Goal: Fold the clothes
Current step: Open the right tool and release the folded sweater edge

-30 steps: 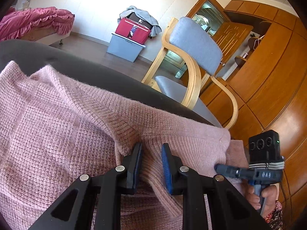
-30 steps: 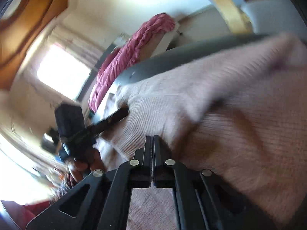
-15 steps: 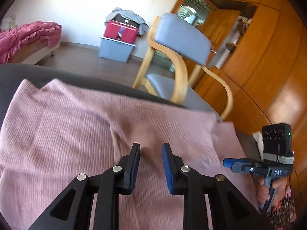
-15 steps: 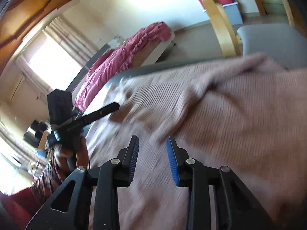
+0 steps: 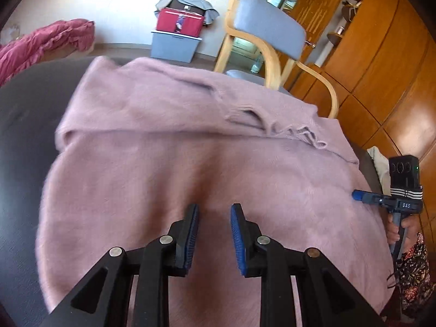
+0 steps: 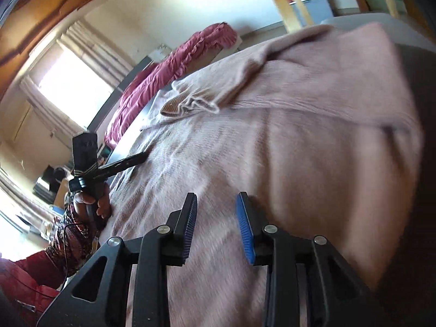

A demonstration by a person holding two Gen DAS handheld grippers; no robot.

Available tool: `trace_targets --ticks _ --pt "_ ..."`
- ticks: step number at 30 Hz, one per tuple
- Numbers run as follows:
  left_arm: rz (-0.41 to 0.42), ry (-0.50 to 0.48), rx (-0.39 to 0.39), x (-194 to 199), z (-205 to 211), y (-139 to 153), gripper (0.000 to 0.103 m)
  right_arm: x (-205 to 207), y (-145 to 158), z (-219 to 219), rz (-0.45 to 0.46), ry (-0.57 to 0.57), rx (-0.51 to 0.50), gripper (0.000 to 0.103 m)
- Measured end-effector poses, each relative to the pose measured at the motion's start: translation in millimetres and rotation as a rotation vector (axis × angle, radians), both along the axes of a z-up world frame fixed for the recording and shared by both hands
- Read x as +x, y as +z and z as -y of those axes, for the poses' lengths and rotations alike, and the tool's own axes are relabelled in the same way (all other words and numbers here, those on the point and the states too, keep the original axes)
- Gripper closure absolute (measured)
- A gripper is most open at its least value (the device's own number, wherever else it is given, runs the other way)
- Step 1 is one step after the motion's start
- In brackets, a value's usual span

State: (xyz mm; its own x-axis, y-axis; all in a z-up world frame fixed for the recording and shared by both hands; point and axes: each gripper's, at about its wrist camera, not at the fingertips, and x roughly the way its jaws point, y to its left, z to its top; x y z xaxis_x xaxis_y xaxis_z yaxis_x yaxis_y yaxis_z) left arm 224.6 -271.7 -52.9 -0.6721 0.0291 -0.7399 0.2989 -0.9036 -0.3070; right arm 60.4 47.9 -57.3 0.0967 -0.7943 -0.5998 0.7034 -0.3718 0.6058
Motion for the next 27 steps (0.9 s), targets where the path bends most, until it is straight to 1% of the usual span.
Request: trace_targets --ticks 3,6,8,11,14,15,16,19,20,21,24,27 --pt "0.008 0.016 -0.073 13.3 -2.4 5.5 0.080 -1.8 7.9 -6.9 -0.022 -0.048 0.018 0.070" --pt "-0.009 0.025 -0.124 12.2 -17.1 12.8 0.080 15.9 29.0 4.5 -0.107 -0.050 -0.006 0.070" --pt "-0.007 0.018 -0.130 10.1 -25.3 10.3 0.080 30.0 34.0 18.8 -0.119 -0.006 -0.004 0.070" --pt "-0.002 0.005 -0.133 6.9 -37.1 4.9 0.079 60.5 29.9 50.3 -0.163 0.104 0.040 0.070" --pt "0.003 -0.009 -0.137 3.6 -49.0 -0.5 0.079 78.8 18.9 60.5 -0.284 0.147 0.124 0.070" --pt "0.004 -0.014 -0.138 2.5 -52.9 -2.3 0.079 83.1 14.4 61.3 -0.331 0.154 0.156 0.077" --pt "-0.005 -0.012 -0.124 3.0 -51.6 -3.7 0.079 83.7 12.0 59.7 -0.347 0.154 0.168 0.077" --pt "-0.028 0.006 -0.086 5.3 -44.5 -6.3 0.079 72.6 11.7 44.7 -0.315 0.134 0.157 0.077" --pt "-0.028 0.008 -0.086 4.9 -44.5 -6.7 0.079 68.5 11.1 40.4 -0.310 0.126 0.160 0.077" --pt "-0.027 0.009 -0.090 4.1 -45.2 -7.0 0.079 66.0 10.5 36.0 -0.315 0.116 0.167 0.083" --pt "-0.024 0.011 -0.104 2.4 -47.0 -7.6 0.079 64.6 14.8 11.4 -0.339 0.104 0.179 0.083" --pt "-0.019 0.013 -0.125 2.3 -48.0 -7.2 0.079 68.6 15.5 3.0 -0.357 0.098 0.185 0.083"
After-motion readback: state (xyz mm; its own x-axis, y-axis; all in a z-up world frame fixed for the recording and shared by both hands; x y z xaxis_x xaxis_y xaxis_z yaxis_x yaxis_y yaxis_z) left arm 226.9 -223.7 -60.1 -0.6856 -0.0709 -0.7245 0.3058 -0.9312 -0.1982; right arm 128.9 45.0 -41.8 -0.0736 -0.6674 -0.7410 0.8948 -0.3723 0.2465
